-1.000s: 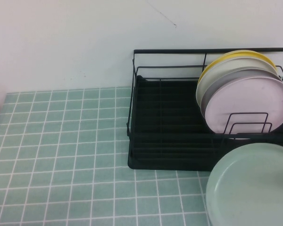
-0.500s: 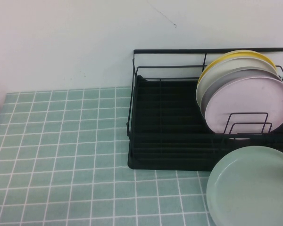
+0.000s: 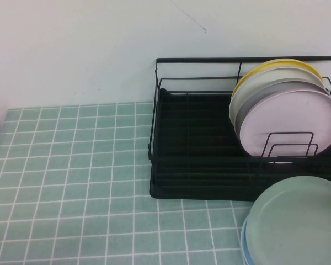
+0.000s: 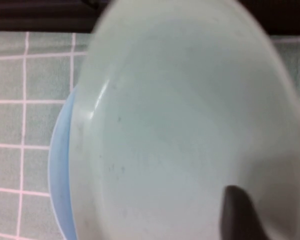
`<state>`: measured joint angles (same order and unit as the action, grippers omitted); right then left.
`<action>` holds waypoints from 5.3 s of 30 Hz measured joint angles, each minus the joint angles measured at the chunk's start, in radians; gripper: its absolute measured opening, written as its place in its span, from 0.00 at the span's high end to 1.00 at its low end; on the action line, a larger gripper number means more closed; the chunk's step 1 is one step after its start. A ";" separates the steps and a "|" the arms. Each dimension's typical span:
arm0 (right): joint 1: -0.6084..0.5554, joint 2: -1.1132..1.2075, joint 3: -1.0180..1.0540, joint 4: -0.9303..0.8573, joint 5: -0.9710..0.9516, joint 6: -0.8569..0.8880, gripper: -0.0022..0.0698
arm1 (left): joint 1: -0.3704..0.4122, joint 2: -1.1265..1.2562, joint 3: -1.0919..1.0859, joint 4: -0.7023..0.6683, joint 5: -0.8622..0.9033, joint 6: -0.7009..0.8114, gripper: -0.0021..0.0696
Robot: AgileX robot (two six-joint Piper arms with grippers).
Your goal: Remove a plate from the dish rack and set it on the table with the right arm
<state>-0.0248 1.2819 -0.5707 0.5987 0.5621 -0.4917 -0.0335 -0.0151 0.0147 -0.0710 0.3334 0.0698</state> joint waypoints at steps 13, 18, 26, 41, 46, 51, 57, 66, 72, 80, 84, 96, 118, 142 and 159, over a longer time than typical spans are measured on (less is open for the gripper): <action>0.000 -0.052 0.000 -0.124 0.057 0.128 0.42 | 0.000 0.000 0.000 0.000 0.000 0.000 0.98; 0.000 -0.140 0.000 -0.275 0.112 0.275 0.42 | 0.000 0.000 0.000 0.000 0.000 0.000 0.98; 0.000 -0.332 0.000 -0.345 0.205 0.327 0.53 | 0.000 0.000 0.000 0.000 0.000 0.000 0.98; 0.000 -0.827 0.000 -0.354 0.402 0.289 0.97 | 0.000 0.000 0.000 0.000 0.000 0.000 0.98; 0.000 -0.886 0.000 -0.437 0.417 0.288 0.97 | 0.000 0.000 0.000 0.000 0.000 0.000 0.98; 0.000 -0.912 0.035 -0.482 0.355 0.288 0.97 | 0.000 0.000 0.000 0.000 0.000 0.000 0.98; 0.000 -1.082 0.260 -0.590 -0.026 0.288 0.97 | 0.000 0.000 0.000 0.000 0.000 0.000 0.98; 0.000 -1.255 0.565 -0.654 -0.360 0.309 0.97 | 0.000 0.000 0.000 0.000 0.000 0.000 0.98; -0.002 -1.293 0.597 -0.656 -0.314 0.367 0.97 | 0.000 0.000 0.000 0.000 0.000 0.000 0.98; -0.002 -1.293 0.591 -0.658 -0.211 0.373 0.97 | 0.000 0.000 0.000 0.000 0.000 0.000 0.98; -0.002 -1.293 0.591 -0.660 -0.209 0.373 0.97 | 0.000 0.000 0.000 0.000 0.000 0.000 0.98; -0.002 -1.293 0.591 -0.660 -0.209 0.373 0.97 | 0.000 0.000 0.000 0.000 0.000 0.000 0.98; -0.002 -1.293 0.591 -0.660 -0.209 0.373 0.97 | 0.000 0.000 0.000 0.000 0.000 0.000 0.98; -0.002 -1.293 0.591 -0.660 -0.209 0.373 0.97 | 0.000 0.000 0.000 0.000 0.000 0.000 0.98; -0.002 -1.293 0.591 -0.660 -0.209 0.373 0.97 | 0.000 0.000 0.000 0.000 0.000 0.000 0.98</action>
<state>-0.0266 -0.0115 0.0207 -0.0614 0.3527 -0.1185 -0.0335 -0.0151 0.0147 -0.0710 0.3334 0.0698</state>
